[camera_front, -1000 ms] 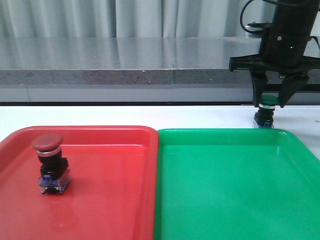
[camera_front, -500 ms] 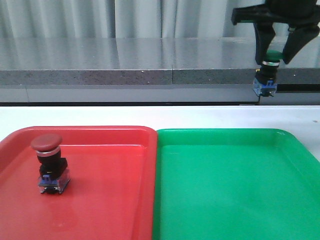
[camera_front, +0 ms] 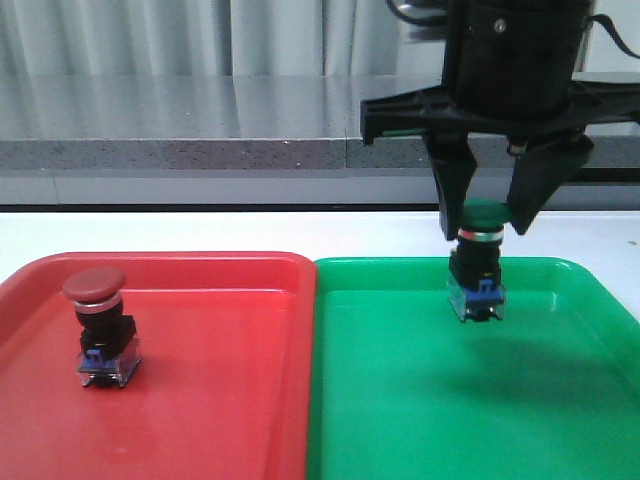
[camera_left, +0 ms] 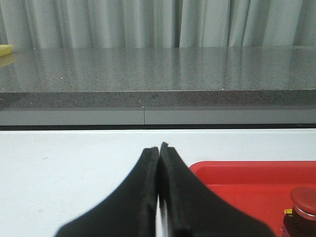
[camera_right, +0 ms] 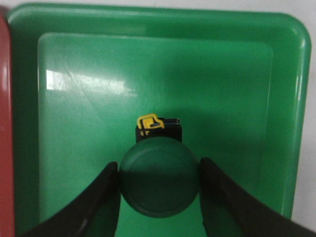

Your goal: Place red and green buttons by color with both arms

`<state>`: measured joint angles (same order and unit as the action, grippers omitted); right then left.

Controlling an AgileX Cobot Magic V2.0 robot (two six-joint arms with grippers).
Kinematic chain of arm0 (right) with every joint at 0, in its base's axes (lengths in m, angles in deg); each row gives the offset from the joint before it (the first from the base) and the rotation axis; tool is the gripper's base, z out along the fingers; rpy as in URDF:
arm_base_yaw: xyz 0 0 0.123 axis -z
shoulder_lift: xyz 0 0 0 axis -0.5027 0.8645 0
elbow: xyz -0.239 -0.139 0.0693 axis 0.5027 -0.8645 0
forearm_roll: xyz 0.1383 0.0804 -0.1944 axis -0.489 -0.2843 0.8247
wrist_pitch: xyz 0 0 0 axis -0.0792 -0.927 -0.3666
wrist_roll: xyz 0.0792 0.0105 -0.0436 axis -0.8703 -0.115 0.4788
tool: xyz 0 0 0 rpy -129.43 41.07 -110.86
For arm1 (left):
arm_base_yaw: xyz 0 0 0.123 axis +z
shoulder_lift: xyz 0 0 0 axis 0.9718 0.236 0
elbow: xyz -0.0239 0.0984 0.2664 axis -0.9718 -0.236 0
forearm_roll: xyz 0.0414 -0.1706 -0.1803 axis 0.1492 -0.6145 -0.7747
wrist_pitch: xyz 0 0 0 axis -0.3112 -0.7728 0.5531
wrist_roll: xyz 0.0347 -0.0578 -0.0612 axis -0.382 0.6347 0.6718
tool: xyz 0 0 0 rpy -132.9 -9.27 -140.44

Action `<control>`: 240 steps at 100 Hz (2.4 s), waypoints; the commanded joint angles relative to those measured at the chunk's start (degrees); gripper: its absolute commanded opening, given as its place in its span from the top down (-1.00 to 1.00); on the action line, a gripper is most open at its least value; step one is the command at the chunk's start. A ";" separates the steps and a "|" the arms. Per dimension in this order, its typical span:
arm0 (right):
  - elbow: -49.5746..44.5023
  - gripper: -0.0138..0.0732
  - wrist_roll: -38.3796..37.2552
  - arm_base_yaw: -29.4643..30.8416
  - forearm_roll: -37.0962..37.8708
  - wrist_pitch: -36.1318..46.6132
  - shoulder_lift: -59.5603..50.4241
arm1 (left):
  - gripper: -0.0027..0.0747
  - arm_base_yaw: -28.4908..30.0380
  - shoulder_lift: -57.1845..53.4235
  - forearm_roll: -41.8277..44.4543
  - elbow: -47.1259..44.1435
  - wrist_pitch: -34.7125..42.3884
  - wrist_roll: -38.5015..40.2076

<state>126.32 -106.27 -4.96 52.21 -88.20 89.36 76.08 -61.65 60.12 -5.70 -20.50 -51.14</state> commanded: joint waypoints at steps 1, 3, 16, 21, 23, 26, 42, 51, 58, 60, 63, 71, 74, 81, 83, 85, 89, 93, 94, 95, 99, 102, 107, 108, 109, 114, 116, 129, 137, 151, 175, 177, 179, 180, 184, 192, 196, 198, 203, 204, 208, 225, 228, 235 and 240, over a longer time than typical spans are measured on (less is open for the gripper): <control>-0.77 0.37 -0.39 -1.58 2.64 2.10 -2.94 | 0.98 0.09 -1.80 -0.50 -0.73 4.16 0.69; -1.28 0.37 -0.39 -1.83 2.64 2.52 -2.94 | 0.98 0.09 -1.80 -0.50 -0.73 4.16 0.69; -4.42 0.37 -0.39 -2.40 2.58 6.07 -2.89 | 0.98 0.09 -1.80 -0.50 -0.73 4.16 0.69; -5.39 0.37 -0.39 -2.40 2.53 7.43 -2.89 | 0.98 0.09 -1.80 -0.50 -0.73 4.16 0.69; -5.74 0.37 -0.39 -2.40 2.46 7.81 -2.89 | 0.98 0.09 -1.80 -0.50 -0.73 4.16 0.69; -6.12 0.37 -0.39 -2.40 2.41 8.09 -2.89 | 0.98 0.09 -1.80 -0.50 -0.73 4.16 0.69; -6.98 0.37 -1.52 -2.40 1.96 9.30 -2.82 | 0.98 0.09 -1.80 -0.50 -0.73 4.16 0.69; -6.98 0.37 -2.04 -2.40 1.90 9.57 -2.82 | 0.98 0.09 -1.80 -0.50 -0.73 4.16 0.69; -6.98 0.37 -2.04 -2.40 2.06 10.06 -2.82 | 0.98 0.09 -1.80 -0.50 -0.73 4.16 0.69; -7.05 0.37 -1.98 -2.40 2.39 10.39 -2.82 | 0.98 0.09 -1.80 -0.50 -0.73 4.16 0.69; -7.05 0.35 -1.98 -2.40 2.81 10.79 -2.82 | 0.98 0.09 -1.80 -0.50 -0.73 4.16 0.69; -7.69 0.24 -1.98 -2.40 3.44 12.43 -2.89 | 0.98 0.09 -1.80 -0.50 -0.73 4.16 0.69; -8.00 0.18 -1.98 -2.40 3.37 13.27 -2.93 | 0.98 0.09 -1.80 -0.50 -0.73 4.16 0.69; -8.54 -0.05 -1.98 -2.40 2.60 14.04 -2.93 | 0.98 0.09 -1.80 -0.50 -0.73 4.16 0.69; -8.75 -0.13 -1.98 -2.40 2.37 14.35 -2.93 | 0.98 0.09 -1.80 -0.50 -0.73 4.16 0.69; -8.95 -0.22 -1.98 -2.40 2.15 14.49 -2.93 | 0.98 0.09 -1.80 -0.50 -0.73 4.16 0.69; -9.10 -0.38 -1.98 -2.40 1.93 14.59 -2.93 | 0.98 0.09 -1.80 -0.50 -0.73 4.16 0.69; -9.13 -0.49 -2.04 -2.40 1.85 14.53 -2.93 | 0.98 0.09 -1.80 -0.50 -0.73 4.16 0.69; -9.13 -0.53 -2.04 -2.40 1.86 14.44 -2.93 | 0.98 0.09 -1.80 -0.50 -0.73 4.16 0.69; -9.13 -0.54 -2.04 -2.40 1.86 14.35 -2.93 | 0.98 0.09 -1.80 -0.50 -0.73 4.16 0.69; -9.13 -0.61 -2.04 -2.40 1.79 14.24 -3.10 | 0.98 0.09 -1.80 -0.50 -0.73 4.16 0.69; -9.13 -0.62 -2.04 -2.40 1.79 14.22 -3.33 | 0.98 0.09 -1.80 -0.50 -0.73 4.16 0.69; -9.13 -0.62 -2.04 -2.40 1.79 14.31 -3.83 | 0.98 0.09 -1.80 -0.50 -0.73 4.16 0.69; -9.13 -0.62 -2.04 -2.40 1.79 14.34 -4.01 | 0.98 0.09 -1.80 -0.50 -0.73 4.16 0.69; -9.13 -0.62 -2.04 -2.40 1.79 14.39 -4.09 | 0.98 0.09 -1.80 -0.50 -0.73 4.16 0.69; -9.13 -0.62 -2.04 -2.40 1.79 14.54 -4.79 | 0.98 0.09 -1.80 -0.50 -0.73 4.16 0.69; -9.13 -0.62 -2.04 -2.40 1.79 14.64 -5.10 | 0.98 0.09 -1.80 -0.50 -0.73 4.16 0.69; -9.13 -0.62 -2.04 -2.40 1.79 14.70 -7.45 | 0.98 0.09 -1.80 -0.50 -0.73 4.16 0.69; -9.13 -0.62 -1.88 -2.13 1.85 14.30 -9.31 | 0.98 0.09 -1.80 -0.50 -0.73 4.16 0.69; -9.13 -0.62 -1.52 0.42 2.09 15.33 -13.72 | 0.98 0.09 -1.80 -0.50 -0.73 4.16 0.69; -10.59 -0.58 5.08 9.56 2.04 17.53 -24.06 | 0.98 0.09 -1.80 -0.50 -0.73 4.16 0.69; -10.95 -0.56 6.19 10.69 2.04 17.97 -25.05 | 0.98 0.09 -1.80 -0.50 -0.73 4.16 0.69; -11.49 -0.52 7.25 11.83 2.04 18.39 -26.07 | 0.98 0.09 -1.80 -0.50 -0.73 4.16 0.69; -11.90 -0.48 7.57 12.22 1.99 18.52 -26.76 | 0.98 0.09 -1.80 -0.50 -0.73 4.16 0.69; -12.98 -0.38 9.21 14.50 1.99 19.34 -28.48 | 0.98 0.09 -1.80 -0.50 -0.73 4.16 0.69; -15.88 -0.05 11.12 18.59 1.86 20.56 -32.56 | 0.98 0.09 -1.80 -0.50 -0.73 4.16 0.69; -17.63 0.14 11.41 20.91 1.57 21.51 -34.28 | 0.98 0.09 -1.80 -0.50 -0.73 4.16 0.69; -18.25 0.23 11.40 22.09 1.57 22.04 -35.34 | 0.98 0.09 -1.80 -0.50 -0.73 4.16 0.69; -20.77 0.42 11.78 24.75 1.57 23.62 -37.80 | 0.98 0.09 -1.80 -0.50 -0.73 4.16 0.69; -21.10 0.45 11.89 25.47 1.50 23.90 -38.48 | 0.98 0.09 -1.80 -0.50 -0.73 4.16 0.69; -23.11 0.59 12.98 27.22 1.44 25.70 -40.58 | 0.98 0.09 -1.80 -0.50 -0.73 4.16 0.69; -31.27 0.83 22.94 34.34 -2.61 35.50 -48.44 | 0.98 0.09 -1.80 -0.50 -0.73 4.16 0.69; -32.74 0.83 24.77 35.20 -3.26 38.12 -49.55 | 0.98 0.09 -1.80 -0.50 -0.73 4.16 0.69; -36.29 0.83 27.89 36.68 -4.73 42.87 -52.51 | 0.98 0.09 -1.80 -0.50 -0.73 4.16 0.69; -38.69 0.83 29.28 36.76 -5.42 45.41 -54.53 | 0.98 0.09 -1.80 -0.50 -0.73 4.16 0.69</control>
<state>89.62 -81.41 30.85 48.19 -52.46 38.32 76.08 -61.65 60.12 -5.70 -20.50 -51.14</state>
